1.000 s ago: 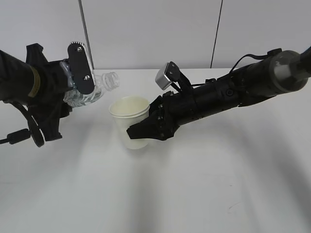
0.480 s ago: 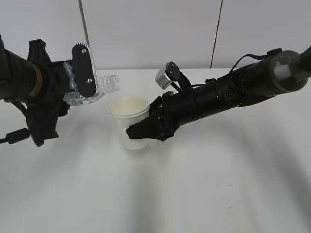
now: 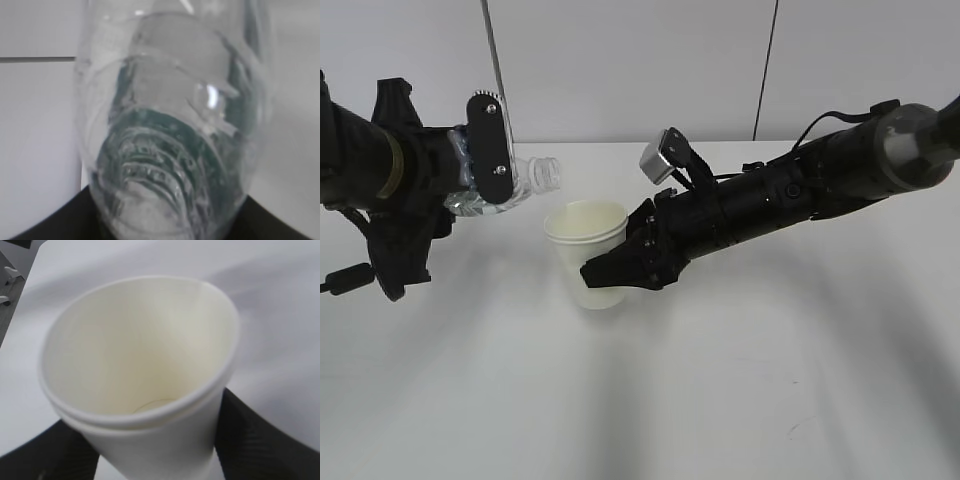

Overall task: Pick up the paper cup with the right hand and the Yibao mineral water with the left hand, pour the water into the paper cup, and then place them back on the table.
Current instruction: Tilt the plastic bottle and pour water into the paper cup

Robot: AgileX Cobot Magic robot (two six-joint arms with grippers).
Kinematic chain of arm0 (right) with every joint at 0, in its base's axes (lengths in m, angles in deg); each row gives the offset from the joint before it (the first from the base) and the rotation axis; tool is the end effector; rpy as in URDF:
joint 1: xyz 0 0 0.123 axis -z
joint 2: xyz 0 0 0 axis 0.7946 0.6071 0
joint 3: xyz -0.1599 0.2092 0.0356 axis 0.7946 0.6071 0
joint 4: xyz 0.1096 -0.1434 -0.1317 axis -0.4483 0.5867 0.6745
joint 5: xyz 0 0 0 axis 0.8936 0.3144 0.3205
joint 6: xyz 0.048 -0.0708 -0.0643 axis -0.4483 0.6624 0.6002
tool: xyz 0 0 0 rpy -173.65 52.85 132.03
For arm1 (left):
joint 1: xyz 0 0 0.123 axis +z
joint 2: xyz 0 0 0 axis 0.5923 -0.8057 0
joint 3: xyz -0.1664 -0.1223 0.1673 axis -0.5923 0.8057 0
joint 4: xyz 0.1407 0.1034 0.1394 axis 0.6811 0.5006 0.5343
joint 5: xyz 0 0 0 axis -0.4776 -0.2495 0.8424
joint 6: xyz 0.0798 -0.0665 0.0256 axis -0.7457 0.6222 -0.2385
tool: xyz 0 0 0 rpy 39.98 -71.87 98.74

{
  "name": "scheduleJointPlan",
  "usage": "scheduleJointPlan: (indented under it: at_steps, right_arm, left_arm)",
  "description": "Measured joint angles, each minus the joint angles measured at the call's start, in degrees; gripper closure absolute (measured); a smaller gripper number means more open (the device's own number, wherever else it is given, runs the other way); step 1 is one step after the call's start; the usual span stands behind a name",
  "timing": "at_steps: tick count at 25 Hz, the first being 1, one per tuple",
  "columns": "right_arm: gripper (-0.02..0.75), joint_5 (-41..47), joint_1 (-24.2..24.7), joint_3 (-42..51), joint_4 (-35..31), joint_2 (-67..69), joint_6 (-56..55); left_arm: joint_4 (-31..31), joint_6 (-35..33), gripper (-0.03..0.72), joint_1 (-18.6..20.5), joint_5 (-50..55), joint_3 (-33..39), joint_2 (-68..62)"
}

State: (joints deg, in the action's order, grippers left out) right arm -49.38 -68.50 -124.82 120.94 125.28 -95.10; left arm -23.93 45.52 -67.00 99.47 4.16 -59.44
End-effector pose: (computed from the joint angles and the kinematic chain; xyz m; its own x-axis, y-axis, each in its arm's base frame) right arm 0.3604 0.1937 0.1370 -0.2715 -0.3963 -0.8771 -0.9541 0.2304 0.1912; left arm 0.2888 -0.1194 0.2218 -0.1125 0.9907 -0.0772 0.6428 0.1318 0.7546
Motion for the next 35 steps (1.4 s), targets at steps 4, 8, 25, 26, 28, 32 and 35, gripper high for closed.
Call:
scheduleJointPlan:
  at_steps: [4,8,25,26,28,32,35]
  right_arm:
    - [0.238,0.0,0.0,0.0,0.0,0.0,-0.09]
    - [0.238,0.0,0.0,0.0,0.0,0.0,-0.09]
    - [0.238,-0.09,0.0,0.0,0.0,0.0,-0.09]
    - [0.238,-0.09,0.0,0.0,0.0,0.0,-0.09]
    - [0.238,-0.09,0.0,0.0,0.09,0.0,-0.09]
    - [0.238,-0.09,0.0,0.0,0.09,0.0,-0.09]
    - [0.238,-0.09,0.0,0.0,0.34,0.0,-0.09]
  left_arm:
    - [1.45,0.0,0.347,0.0,0.06,0.0,0.0]
    - [2.42,0.0,0.347,0.0,0.11,0.0,0.0]
    - [8.22,-0.11,0.347,-1.79,1.18,0.0,0.0]
    - [8.63,-0.13,0.347,-1.86,1.33,0.0,0.0]
    - [9.2,-0.18,0.347,-1.88,1.6,0.0,0.0]
    - [9.63,-0.18,0.347,-1.88,2.34,0.0,-0.05]
    - [9.78,-0.18,0.347,-1.88,2.78,-0.06,-0.16]
